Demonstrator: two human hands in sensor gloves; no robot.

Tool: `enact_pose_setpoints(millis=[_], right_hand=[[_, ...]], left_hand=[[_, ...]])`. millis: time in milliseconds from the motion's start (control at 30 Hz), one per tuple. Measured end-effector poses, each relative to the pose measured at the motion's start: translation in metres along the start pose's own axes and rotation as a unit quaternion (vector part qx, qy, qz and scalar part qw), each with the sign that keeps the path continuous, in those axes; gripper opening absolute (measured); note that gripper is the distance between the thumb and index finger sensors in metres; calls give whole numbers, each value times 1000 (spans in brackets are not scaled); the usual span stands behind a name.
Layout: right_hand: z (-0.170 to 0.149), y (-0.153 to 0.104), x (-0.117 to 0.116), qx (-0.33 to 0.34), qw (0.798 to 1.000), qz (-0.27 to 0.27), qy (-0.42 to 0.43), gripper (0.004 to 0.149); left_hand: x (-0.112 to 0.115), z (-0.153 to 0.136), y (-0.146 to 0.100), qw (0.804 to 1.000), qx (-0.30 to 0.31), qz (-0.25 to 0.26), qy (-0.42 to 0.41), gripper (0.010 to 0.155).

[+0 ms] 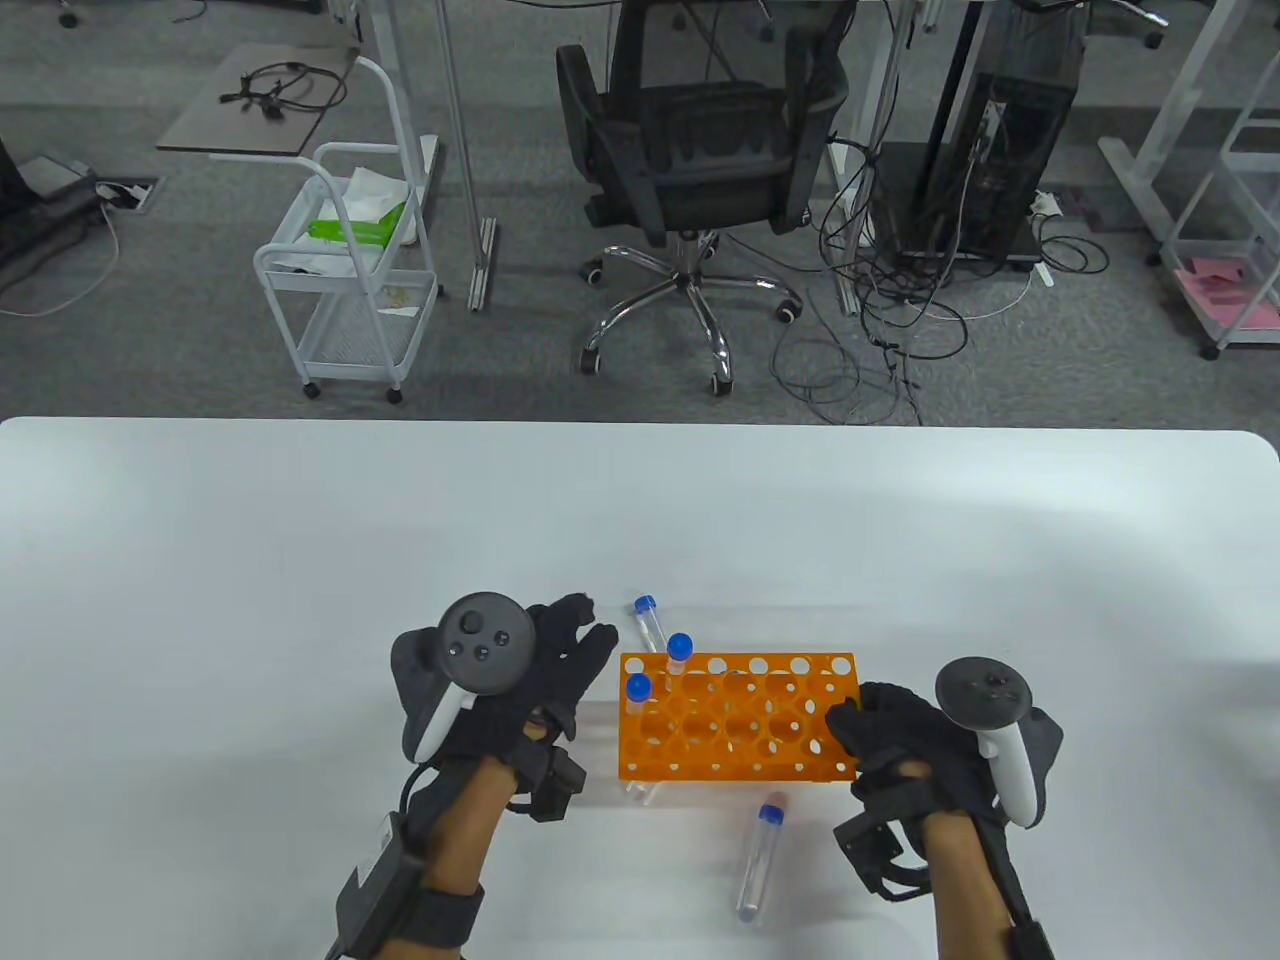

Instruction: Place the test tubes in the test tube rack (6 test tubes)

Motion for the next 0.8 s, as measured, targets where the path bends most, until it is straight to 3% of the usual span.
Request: enact_pose_setpoints(millis=[233, 433, 800], right_hand=[[-6, 2, 8, -6, 1000, -11, 10, 56], [-9, 1, 18, -8, 999, -23, 24, 56], [-16, -1, 33, -14, 998, -46, 34, 56]], left_hand=[[13, -42, 26, 995, -59, -27, -74, 60], [40, -71, 56, 990, -114, -54, -55, 59], [95, -52, 121, 983, -151, -107, 10, 56]])
Point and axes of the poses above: the tracker on the back of each hand, its own z axis roughly to the thumb side, its own y axis roughly from the wrist to the fingertips, x = y × z, the point moved 5 cm from there along y, roughly from the wrist to the fingertips, and after that the axes turned 1 degree about z, right-handed, at the moved point
